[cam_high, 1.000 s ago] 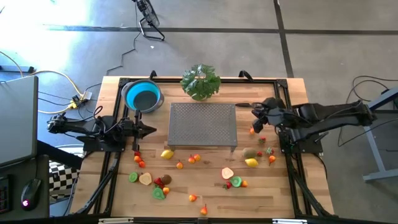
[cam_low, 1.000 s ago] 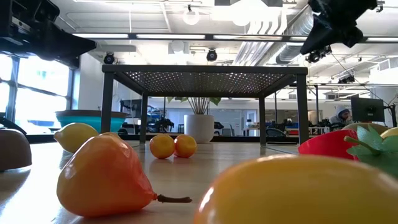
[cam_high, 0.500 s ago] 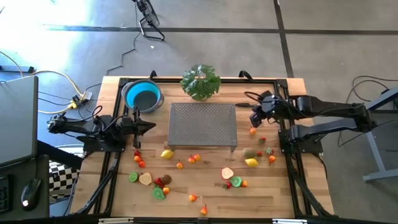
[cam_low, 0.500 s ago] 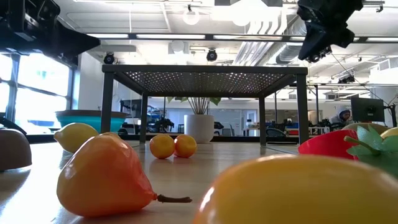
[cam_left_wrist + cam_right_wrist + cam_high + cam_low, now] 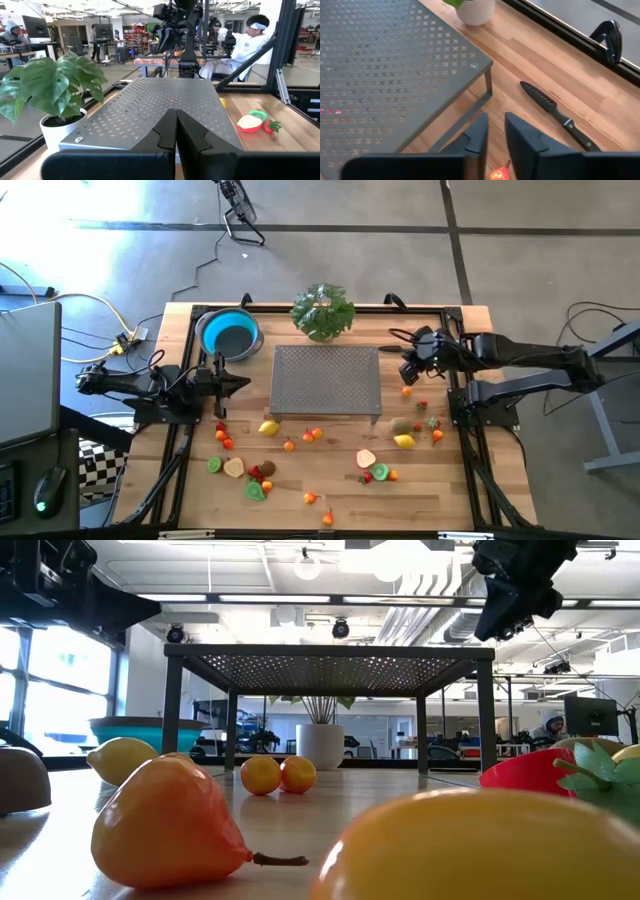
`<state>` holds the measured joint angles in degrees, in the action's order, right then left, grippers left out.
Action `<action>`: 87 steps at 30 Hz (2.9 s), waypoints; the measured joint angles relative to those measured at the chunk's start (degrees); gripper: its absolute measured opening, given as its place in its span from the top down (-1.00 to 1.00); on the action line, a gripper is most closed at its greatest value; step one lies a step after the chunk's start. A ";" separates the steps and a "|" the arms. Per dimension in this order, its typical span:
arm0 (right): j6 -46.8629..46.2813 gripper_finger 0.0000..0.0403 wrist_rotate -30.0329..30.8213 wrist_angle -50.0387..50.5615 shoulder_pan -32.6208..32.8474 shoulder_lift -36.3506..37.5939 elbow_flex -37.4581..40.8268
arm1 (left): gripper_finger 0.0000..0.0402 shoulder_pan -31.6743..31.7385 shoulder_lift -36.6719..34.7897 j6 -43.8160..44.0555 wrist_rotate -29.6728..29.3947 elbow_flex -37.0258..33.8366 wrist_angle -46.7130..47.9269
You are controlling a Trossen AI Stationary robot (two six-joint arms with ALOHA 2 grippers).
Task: Pick & Place Fruit
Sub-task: Put the pear into the blue strainer bowl on the shelf
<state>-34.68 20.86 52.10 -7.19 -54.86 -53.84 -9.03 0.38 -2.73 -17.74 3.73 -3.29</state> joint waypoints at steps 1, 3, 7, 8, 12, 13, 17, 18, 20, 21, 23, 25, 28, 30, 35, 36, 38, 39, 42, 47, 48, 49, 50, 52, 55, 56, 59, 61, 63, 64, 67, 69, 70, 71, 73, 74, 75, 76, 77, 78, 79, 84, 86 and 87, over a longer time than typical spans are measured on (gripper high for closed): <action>-0.17 0.58 0.05 -0.02 -0.10 -0.44 0.00 | 0.99 0.01 0.00 -0.01 0.00 0.00 0.00; -1.19 0.41 0.57 0.00 -0.14 -1.43 0.00 | 0.99 0.01 0.00 0.01 0.00 0.00 0.00; -3.17 0.07 2.27 0.89 -0.09 -3.02 0.00 | 0.99 0.01 0.00 0.01 0.02 0.00 0.00; -4.00 -0.01 2.95 1.40 -0.09 -3.45 0.00 | 0.99 0.01 0.00 0.01 0.02 0.00 0.00; -7.53 -0.30 3.87 4.09 -0.11 -4.55 0.00 | 0.99 0.01 0.00 0.01 0.02 0.00 0.00; -8.33 -0.36 4.04 4.87 -0.09 -4.77 0.00 | 0.99 0.01 0.00 0.01 0.02 0.00 0.00; -10.24 -0.55 4.22 6.59 -0.09 -5.54 0.00 | 0.99 0.01 0.00 0.01 0.02 0.00 0.01; -10.16 -0.58 4.17 6.59 -0.09 -5.54 0.00 | 0.99 0.01 0.00 0.01 0.02 0.00 0.02; -9.71 -0.62 3.93 6.49 -0.03 -5.50 0.00 | 0.99 -0.01 0.00 0.01 0.02 0.00 0.02; -9.18 -0.63 3.71 6.49 0.04 -5.50 0.00 | 0.99 0.01 0.00 0.01 0.02 0.00 0.05; -8.29 -0.64 3.51 6.40 0.06 -5.50 0.00 | 0.99 0.01 0.00 0.01 0.02 0.00 0.12; -7.92 -0.63 3.25 6.40 0.06 -5.50 0.00 | 0.99 0.00 0.00 0.01 0.02 0.00 0.21; -11.79 -0.62 1.43 6.38 0.06 -5.50 0.00 | 0.99 0.00 0.00 0.01 0.02 0.00 0.25; -14.70 -0.62 0.08 6.20 0.04 -5.50 0.19 | 1.00 0.00 0.01 0.01 0.02 0.00 0.37; -21.42 -0.61 -2.97 6.17 -0.04 -5.50 2.31 | 0.99 0.00 0.02 0.01 0.04 0.00 0.44; -22.47 -0.61 -3.35 6.16 -0.05 -5.50 2.80 | 0.99 0.00 0.02 0.01 0.02 0.00 0.44; -24.23 -0.61 -3.47 5.85 -0.05 -5.50 3.99 | 0.99 -0.01 0.02 0.01 0.04 0.00 0.46; -24.94 -0.61 -3.44 5.36 -0.05 -5.50 4.70 | 0.99 0.01 0.02 0.01 0.04 0.00 0.46; -27.21 -0.61 -3.52 4.09 -0.05 -5.50 7.19 | 0.99 0.01 0.02 0.03 0.04 0.00 0.46; -31.59 -0.61 -3.94 0.97 -0.05 -5.50 11.33 | 0.99 0.00 0.02 0.03 0.04 -0.02 0.48; -32.29 -0.61 -4.00 0.26 -0.05 -5.50 12.10 | 1.00 -0.01 0.02 0.03 0.04 -0.02 0.48; -33.05 -0.61 -4.10 -0.54 -0.05 -5.50 12.83 | 0.99 -0.01 0.02 0.03 0.04 -0.02 0.48; -33.70 -0.61 -4.35 -1.52 -0.05 -5.48 13.61 | 0.99 -0.01 0.02 0.03 0.04 -0.02 0.48; -34.62 -0.61 -5.27 -3.00 -0.05 -5.48 15.46 | 0.99 -0.01 0.02 0.03 0.04 -0.02 0.48; -35.51 -0.61 -7.01 -6.29 -0.05 -5.48 18.55 | 0.99 0.01 0.02 0.03 0.04 -0.02 0.84; -36.37 -0.61 -7.39 -7.63 -0.05 -5.48 19.70 | 0.99 -0.01 0.02 0.03 0.04 -0.02 1.02; -38.18 -0.61 -8.16 -11.12 -0.05 -5.48 23.10 | 0.99 0.00 0.02 0.04 0.07 -0.02 1.84; -39.08 -0.61 -9.61 -13.96 -0.05 -5.48 25.12 | 0.99 0.01 0.02 0.05 0.07 -0.02 1.90; -39.29 -0.61 -10.81 -16.19 -0.03 -5.48 26.84 | 0.99 0.01 0.02 0.05 0.07 -0.02 1.90; -39.35 -0.61 -11.21 -17.40 -0.03 -5.49 27.52 | 0.99 0.01 0.02 0.03 0.07 -0.02 1.90; -40.39 -0.61 -11.85 -18.98 -0.03 -5.48 28.64 | 0.99 0.00 0.02 0.05 0.07 -0.02 1.90; -40.51 -0.61 -11.77 -18.56 -0.05 -5.49 28.79 | 0.99 0.01 0.02 0.04 0.07 -0.02 1.90; -40.52 -0.61 -11.55 -18.53 -0.05 -5.49 28.79 | 0.99 0.01 0.02 0.05 0.07 -0.02 1.90; -40.52 -0.61 -11.25 -18.53 -0.03 -5.48 28.79 | 0.99 -0.01 0.02 0.05 0.07 -0.02 1.90; -40.54 -0.61 -10.65 -18.53 -0.04 -5.48 28.79 | 0.99 0.01 0.02 0.05 0.07 -0.04 1.90; -40.55 -0.61 -10.43 -18.53 -0.05 -5.49 28.79 | 1.00 0.01 0.02 0.05 0.07 -0.02 1.90; -40.55 -0.61 -10.34 -18.53 -0.05 -5.57 28.79 | 0.99 0.01 0.02 0.05 0.07 -0.03 1.90; -40.56 -0.61 -10.34 -18.56 -0.04 -5.89 28.76 | 1.00 0.00 0.02 0.05 0.07 -0.04 1.92; -40.63 -0.61 -10.36 -18.56 -0.03 -6.46 28.74 | 0.99 0.01 0.02 0.05 0.07 -0.04 1.92; -40.75 -0.61 -10.36 -18.54 -0.03 -7.24 28.74 | 0.99 -0.01 0.02 0.05 0.07 -0.02 1.93; -40.78 -0.61 -10.34 -18.55 -0.03 -8.10 28.74 | 0.99 0.01 0.02 0.05 0.07 -0.04 1.95; -40.69 -0.61 -10.18 -20.04 -0.01 -13.69 28.52 | 0.99 0.01 0.02 0.05 0.07 -0.02 2.12; -40.68 -0.61 -9.98 -20.45 0.01 -14.99 28.49 | 0.99 -0.01 0.02 0.05 0.07 -0.04 2.14; -40.67 -0.61 -9.91 -20.54 0.01 -15.47 28.42 | 0.99 0.00 0.02 0.05 0.07 -0.04 2.14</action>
<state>-75.35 10.95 31.56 -7.18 -70.33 -25.42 -9.03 0.40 -2.68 -17.67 3.68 -1.15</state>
